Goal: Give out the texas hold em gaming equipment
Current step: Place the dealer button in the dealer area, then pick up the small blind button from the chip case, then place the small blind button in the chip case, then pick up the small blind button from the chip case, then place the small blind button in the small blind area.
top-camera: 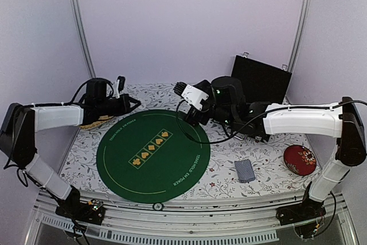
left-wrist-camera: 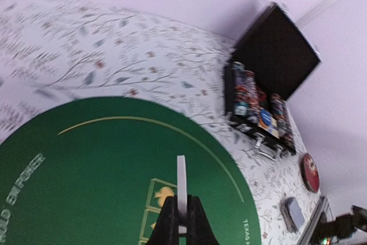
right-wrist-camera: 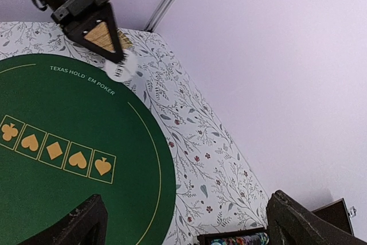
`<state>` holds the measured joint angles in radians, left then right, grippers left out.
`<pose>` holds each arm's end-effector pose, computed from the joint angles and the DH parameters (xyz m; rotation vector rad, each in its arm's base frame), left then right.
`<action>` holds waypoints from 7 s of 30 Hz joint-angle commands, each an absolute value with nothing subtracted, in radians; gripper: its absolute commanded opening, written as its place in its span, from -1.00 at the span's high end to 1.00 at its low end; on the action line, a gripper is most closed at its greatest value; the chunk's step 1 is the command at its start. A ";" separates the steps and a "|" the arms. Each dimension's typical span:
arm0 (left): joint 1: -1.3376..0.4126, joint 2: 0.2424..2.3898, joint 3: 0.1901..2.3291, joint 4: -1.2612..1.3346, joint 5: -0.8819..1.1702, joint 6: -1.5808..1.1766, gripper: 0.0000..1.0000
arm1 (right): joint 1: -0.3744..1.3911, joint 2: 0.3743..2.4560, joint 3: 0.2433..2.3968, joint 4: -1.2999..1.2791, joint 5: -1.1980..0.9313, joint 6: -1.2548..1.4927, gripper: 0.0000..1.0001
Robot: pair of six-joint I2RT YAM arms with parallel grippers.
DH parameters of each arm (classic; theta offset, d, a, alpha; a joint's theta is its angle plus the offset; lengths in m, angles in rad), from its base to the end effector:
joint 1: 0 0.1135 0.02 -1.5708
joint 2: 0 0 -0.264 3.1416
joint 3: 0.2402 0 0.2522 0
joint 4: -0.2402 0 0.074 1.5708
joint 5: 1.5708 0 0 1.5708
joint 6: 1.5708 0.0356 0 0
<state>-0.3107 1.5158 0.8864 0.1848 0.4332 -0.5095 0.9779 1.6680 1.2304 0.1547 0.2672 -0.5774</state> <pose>0.3142 -0.1166 0.2357 0.0813 2.1022 -0.9450 0.2296 0.3240 0.2966 -1.1550 1.4368 0.0323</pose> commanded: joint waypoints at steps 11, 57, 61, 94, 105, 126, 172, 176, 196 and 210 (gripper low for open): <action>-0.171 1.702 0.688 0.357 0.350 -0.756 1.00 | 0.876 1.585 1.218 0.082 0.221 -0.440 -0.98; -0.376 1.339 0.832 0.021 -0.168 -0.491 -0.74 | 0.277 2.100 1.621 -0.604 -0.121 -0.054 -0.83; -0.379 1.359 0.838 0.021 -0.158 -0.492 -0.75 | 0.317 2.108 1.606 -0.588 -0.065 -0.087 -0.78; -0.380 1.388 0.859 0.020 -0.142 -0.477 -0.74 | 0.359 2.133 1.608 -0.601 0.057 -0.108 0.27; -0.380 1.384 0.857 0.023 -0.139 -0.472 -0.73 | 0.361 2.026 1.610 -0.598 0.080 -0.109 0.26; -0.380 1.361 0.844 0.020 -0.150 -0.461 -0.74 | 0.356 2.140 1.600 -0.590 0.012 -0.088 0.10; -0.380 1.373 0.843 0.015 -0.159 -0.448 -0.74 | 0.273 2.113 1.584 -0.570 -0.083 -0.063 -0.03; -0.380 1.377 0.845 0.018 -0.158 -0.448 -0.74 | 0.273 2.103 1.576 -0.568 -0.117 -0.065 0.15; -0.380 1.406 0.871 0.026 -0.139 -0.446 -0.74 | 0.306 2.049 1.539 -0.629 -0.065 -0.050 0.05; -0.380 1.404 0.872 0.034 -0.136 -0.445 -0.74 | 0.414 1.893 1.529 -0.496 -0.118 -0.124 0.23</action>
<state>-0.3733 1.4002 0.8490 0.0235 -0.1432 -0.4557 0.3214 1.9980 1.5177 -0.5964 -0.0551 -0.0658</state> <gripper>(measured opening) 0.868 0.476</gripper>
